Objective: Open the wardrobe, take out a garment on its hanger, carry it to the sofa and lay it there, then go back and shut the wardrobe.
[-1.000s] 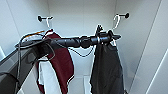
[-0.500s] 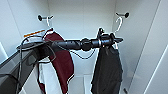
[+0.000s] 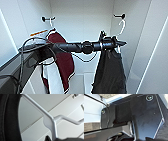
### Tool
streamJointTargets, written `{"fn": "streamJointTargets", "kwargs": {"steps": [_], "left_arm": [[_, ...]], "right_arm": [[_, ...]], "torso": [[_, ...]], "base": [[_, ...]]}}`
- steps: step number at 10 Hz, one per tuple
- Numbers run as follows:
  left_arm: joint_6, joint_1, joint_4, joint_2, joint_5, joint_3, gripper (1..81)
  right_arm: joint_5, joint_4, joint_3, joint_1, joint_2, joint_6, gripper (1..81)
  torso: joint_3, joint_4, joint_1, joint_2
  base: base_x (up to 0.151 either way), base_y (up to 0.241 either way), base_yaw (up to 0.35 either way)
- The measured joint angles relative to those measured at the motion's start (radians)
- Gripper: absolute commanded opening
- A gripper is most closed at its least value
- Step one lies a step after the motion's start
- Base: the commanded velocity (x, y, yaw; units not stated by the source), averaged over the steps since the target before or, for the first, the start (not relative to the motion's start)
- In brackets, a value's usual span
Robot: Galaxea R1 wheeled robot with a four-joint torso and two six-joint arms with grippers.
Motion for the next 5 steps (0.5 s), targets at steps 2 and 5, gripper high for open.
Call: {"fn": "streamJointTargets", "kwargs": {"steps": [2,5], "left_arm": [[0.000,0.000,0.000,0.000,0.000,0.010,1.0],[0.001,0.011,0.001,0.000,-0.009,0.025,1.0]], "right_arm": [[0.000,0.000,0.000,0.002,0.000,0.000,81.1],[-0.001,0.000,0.000,0.000,0.000,0.000,81.1]], "torso": [[0.000,0.000,0.000,0.000],[0.000,0.000,0.000,0.000]], "base": [[-0.106,0.000,0.000],[-0.109,0.000,0.000]]}}
